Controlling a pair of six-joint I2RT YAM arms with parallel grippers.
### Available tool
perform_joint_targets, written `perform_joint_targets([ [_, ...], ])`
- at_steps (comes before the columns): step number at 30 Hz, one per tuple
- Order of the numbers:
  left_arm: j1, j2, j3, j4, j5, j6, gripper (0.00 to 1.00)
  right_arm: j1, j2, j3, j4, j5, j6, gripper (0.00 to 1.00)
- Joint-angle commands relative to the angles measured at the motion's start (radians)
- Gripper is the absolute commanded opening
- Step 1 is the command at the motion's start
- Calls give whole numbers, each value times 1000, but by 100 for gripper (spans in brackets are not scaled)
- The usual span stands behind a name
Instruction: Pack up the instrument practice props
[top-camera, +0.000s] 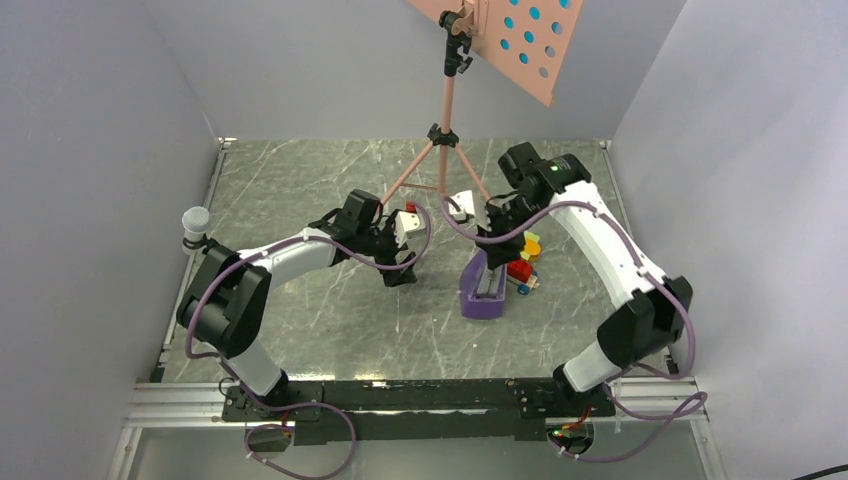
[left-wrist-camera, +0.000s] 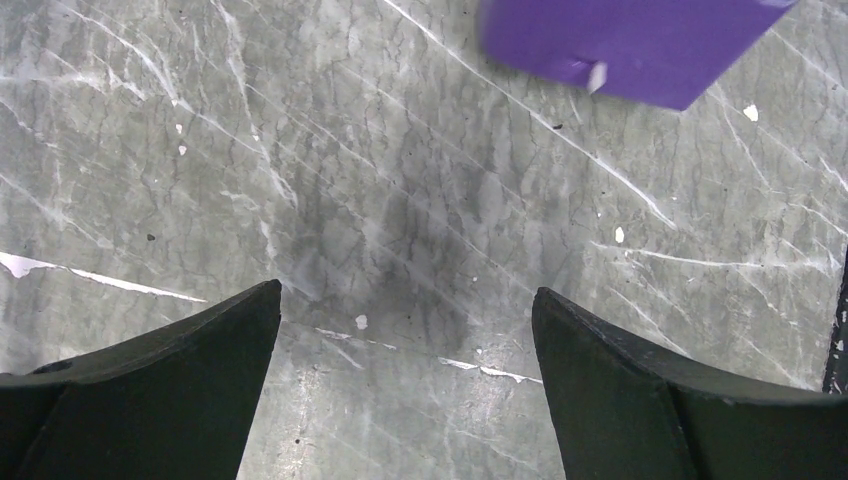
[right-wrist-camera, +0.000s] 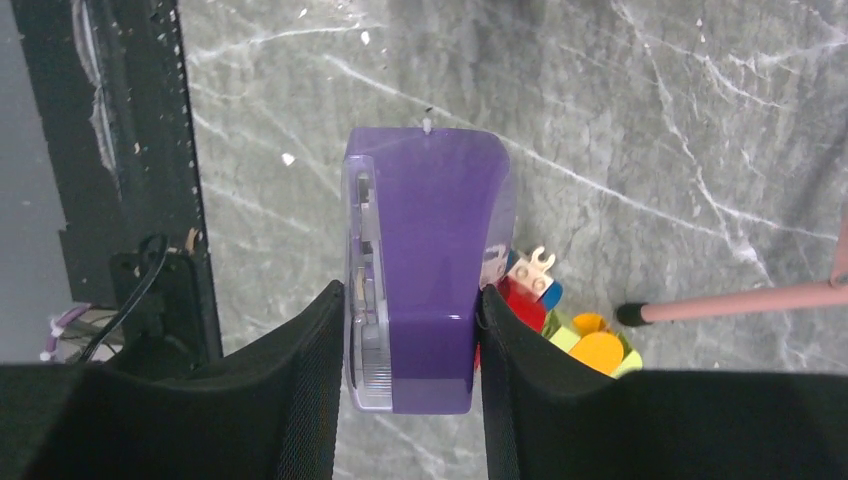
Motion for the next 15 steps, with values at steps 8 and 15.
perform_joint_targets([
  [8,3,10,31,32,40,-25,99,-53,-320,-204,-144,145,-97,0],
  [15,4,11,18,51,69,-27,99,-266,-445,-332,-158,257,-269,0],
])
